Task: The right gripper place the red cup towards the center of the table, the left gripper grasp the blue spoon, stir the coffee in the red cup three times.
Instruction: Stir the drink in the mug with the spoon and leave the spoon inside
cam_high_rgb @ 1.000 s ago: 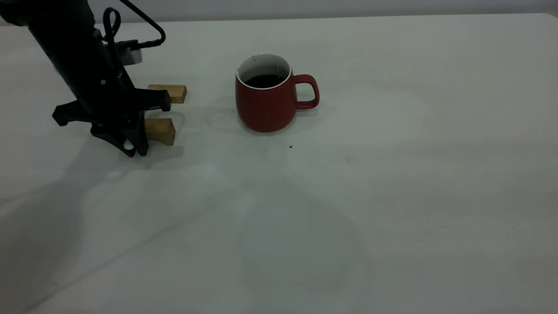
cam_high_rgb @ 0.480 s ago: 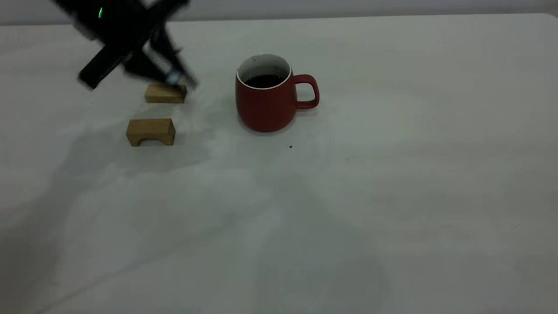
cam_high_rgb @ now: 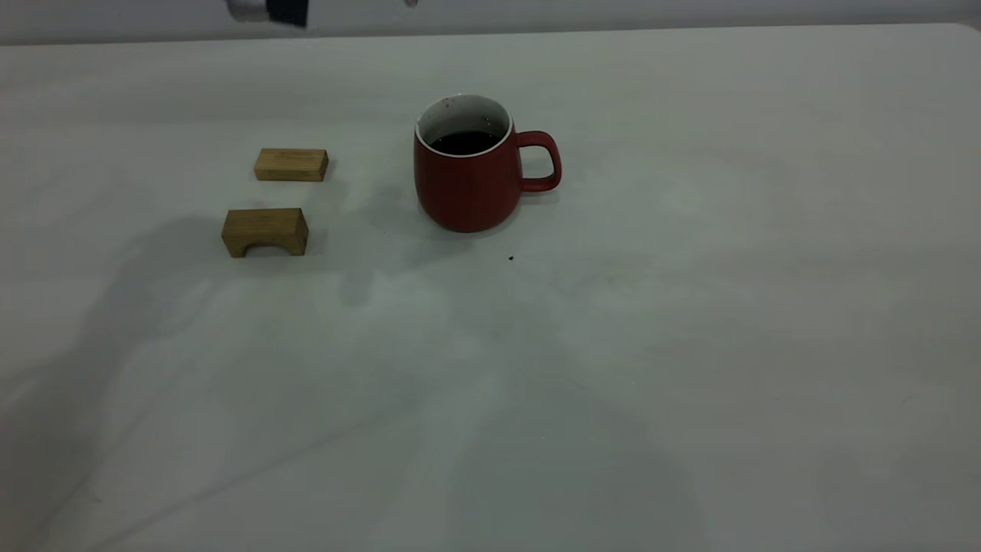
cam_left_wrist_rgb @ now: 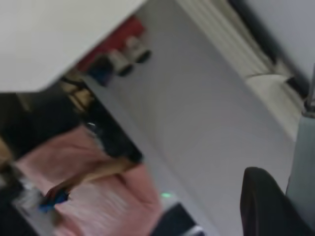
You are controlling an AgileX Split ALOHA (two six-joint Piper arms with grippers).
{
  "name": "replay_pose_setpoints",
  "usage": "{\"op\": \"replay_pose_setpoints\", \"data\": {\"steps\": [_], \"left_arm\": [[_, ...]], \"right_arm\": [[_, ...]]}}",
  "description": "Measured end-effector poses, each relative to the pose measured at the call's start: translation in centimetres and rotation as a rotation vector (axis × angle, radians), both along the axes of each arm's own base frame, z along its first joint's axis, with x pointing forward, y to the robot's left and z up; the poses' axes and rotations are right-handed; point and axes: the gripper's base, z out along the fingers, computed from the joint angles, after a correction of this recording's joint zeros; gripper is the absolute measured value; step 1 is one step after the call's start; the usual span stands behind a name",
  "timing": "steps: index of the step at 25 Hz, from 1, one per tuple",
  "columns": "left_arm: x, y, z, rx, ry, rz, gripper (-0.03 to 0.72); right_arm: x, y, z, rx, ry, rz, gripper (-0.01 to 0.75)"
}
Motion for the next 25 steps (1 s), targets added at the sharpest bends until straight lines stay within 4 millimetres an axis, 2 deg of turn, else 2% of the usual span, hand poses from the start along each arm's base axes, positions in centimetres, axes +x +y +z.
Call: {"op": "replay_pose_setpoints", "data": {"steps": [5,11,14,18,21,25], "left_arm": [[0.2,-0.1,0.5,-0.073,0.103,0.053,0.142],[1.0,-0.8,0.7,-0.151,0.357,0.232,0.142],[1.3,-1.5,0.2,-0.13,0.463,0.334,0.142],[1.7,-1.9,-0.5,-0.083,0.498,0.442,0.142],[1.9,-2.2,-1.4,-0.076,0.526,0.455,0.142],[3.4,-2.7,-3.4,-0.074,0.554,0.458,0.142]], "right_arm": [[0.0,0.0,0.0,0.0,0.0,0.0,0.439],[0.0,0.0,0.0,0.0,0.0,0.0,0.439],[0.0,0.0,0.0,0.0,0.0,0.0,0.439],[0.0,0.0,0.0,0.0,0.0,0.0,0.439],[0.0,0.0,0.0,-0.001,0.0,0.0,0.439],[0.0,0.0,0.0,-0.001,0.0,0.0,0.439]]}}
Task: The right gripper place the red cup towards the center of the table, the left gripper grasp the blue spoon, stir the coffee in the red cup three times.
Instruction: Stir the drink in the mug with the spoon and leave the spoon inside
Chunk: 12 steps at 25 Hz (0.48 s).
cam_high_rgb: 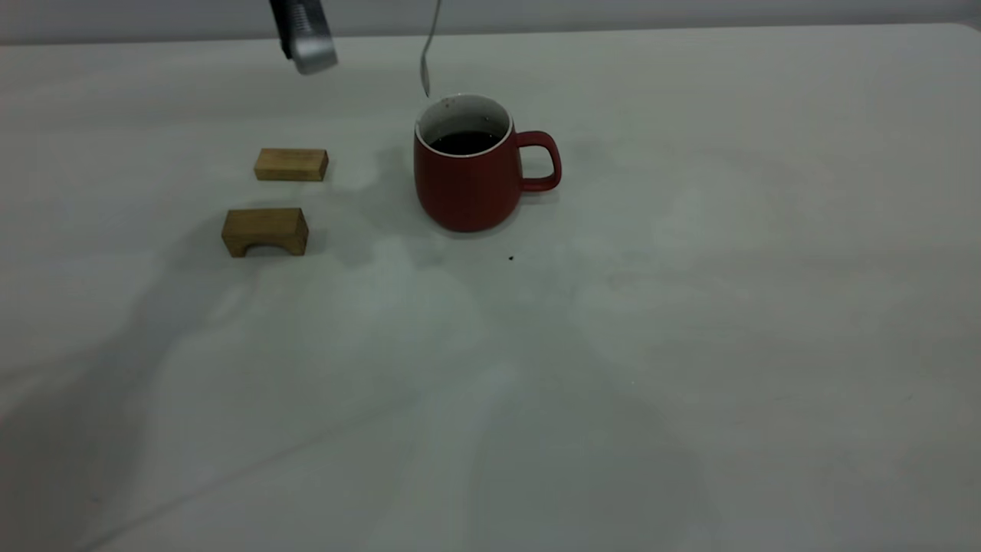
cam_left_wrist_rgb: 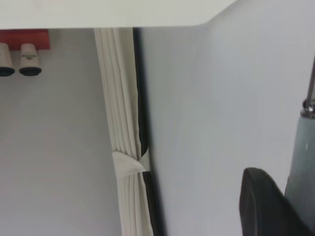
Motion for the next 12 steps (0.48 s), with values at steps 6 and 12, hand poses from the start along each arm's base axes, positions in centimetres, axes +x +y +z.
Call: {"op": "replay_pose_setpoints", "data": {"steps": [6,12], "left_arm": [[1.4,-2.1,-2.5,-0.032,0.069,-0.012,0.142],[1.6,-3.1,-5.6,-0.031,0.131,-0.023,0.142]], "right_arm": [[0.0,0.0,0.0,0.0,0.0,0.0,0.439],[0.0,0.0,0.0,0.0,0.0,0.0,0.439]]}}
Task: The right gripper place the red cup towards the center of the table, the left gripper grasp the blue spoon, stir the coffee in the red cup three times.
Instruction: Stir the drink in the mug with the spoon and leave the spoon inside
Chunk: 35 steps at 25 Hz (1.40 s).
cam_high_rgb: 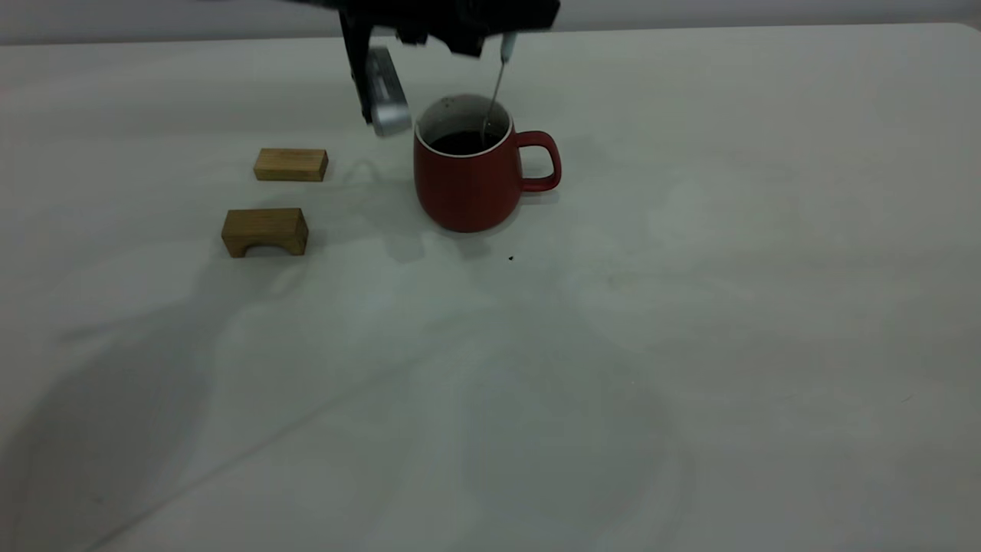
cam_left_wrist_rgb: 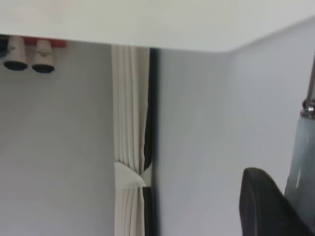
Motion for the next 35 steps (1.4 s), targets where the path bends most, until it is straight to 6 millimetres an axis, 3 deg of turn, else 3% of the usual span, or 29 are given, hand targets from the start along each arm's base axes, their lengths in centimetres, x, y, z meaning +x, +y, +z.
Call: {"op": "replay_pose_setpoints", "data": {"steps": [6,12,15,21,27,31,35], "left_arm": [[-0.3,0.2,-2.1,0.007,0.043,-0.013,0.142],[0.8,3.1,-2.3,0.012,0.045,0.036,0.142],[1.6,3.5,-2.6,0.01,0.038,0.073,0.142],[2.5,1.0,-3.4,-0.003,0.001,0.031,0.142],[1.7,-0.6,-3.0,-0.053,0.013,-0.062,0.142],[0.9,0.3,-3.2,-0.053,0.137,-0.134,0.142],[1.4,2.6,-3.5,-0.028,0.185,-0.116,0.141]], "right_arm": [[0.0,0.0,0.0,-0.001,0.0,0.0,0.439],[0.0,0.0,0.0,-0.002,0.0,-0.001,0.439],[0.0,0.0,0.0,-0.002,0.0,-0.001,0.439],[0.0,0.0,0.0,-0.003,0.0,-0.002,0.439],[0.0,0.0,0.0,-0.003,0.0,-0.002,0.439],[0.0,0.0,0.0,-0.003,0.0,-0.002,0.439],[0.0,0.0,0.0,-0.003,0.0,-0.002,0.439]]}}
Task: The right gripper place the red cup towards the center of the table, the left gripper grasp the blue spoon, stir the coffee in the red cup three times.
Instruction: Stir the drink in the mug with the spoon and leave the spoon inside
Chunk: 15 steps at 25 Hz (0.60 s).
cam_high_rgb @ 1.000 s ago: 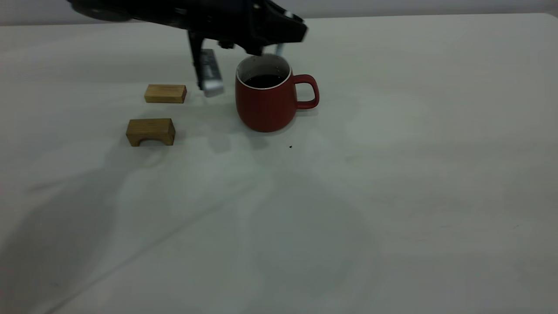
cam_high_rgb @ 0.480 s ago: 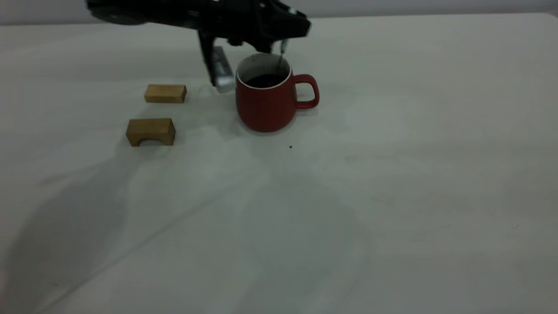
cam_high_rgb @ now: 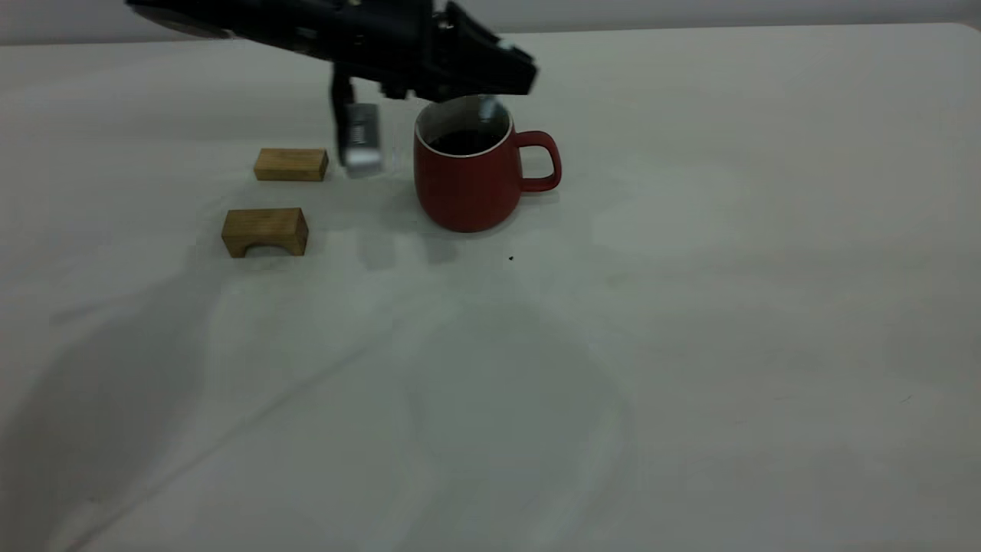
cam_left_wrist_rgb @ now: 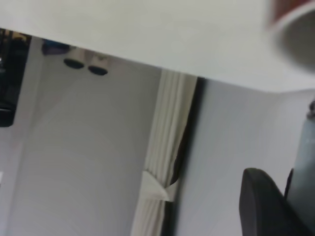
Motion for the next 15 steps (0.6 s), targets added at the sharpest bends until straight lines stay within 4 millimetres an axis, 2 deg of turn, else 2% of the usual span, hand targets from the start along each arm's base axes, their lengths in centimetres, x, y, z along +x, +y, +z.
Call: {"op": "replay_pose_setpoints", "data": {"steps": [3,6,10,15], "left_arm": [[0.6,1.3,-0.1,0.012,-0.019,0.041,0.141],[1.3,1.2,-0.1,0.025,-0.087,0.096,0.141],[1.4,-0.4,0.2,0.004,-0.154,0.12,0.141],[0.4,-2.7,0.5,-0.033,-0.159,0.057,0.141]], "right_arm": [[0.0,0.0,0.0,0.0,0.0,0.0,0.439],[0.0,0.0,0.0,0.0,0.0,0.0,0.439],[0.0,0.0,0.0,-0.001,0.0,0.0,0.439],[0.0,0.0,0.0,-0.001,0.0,0.0,0.439]]}}
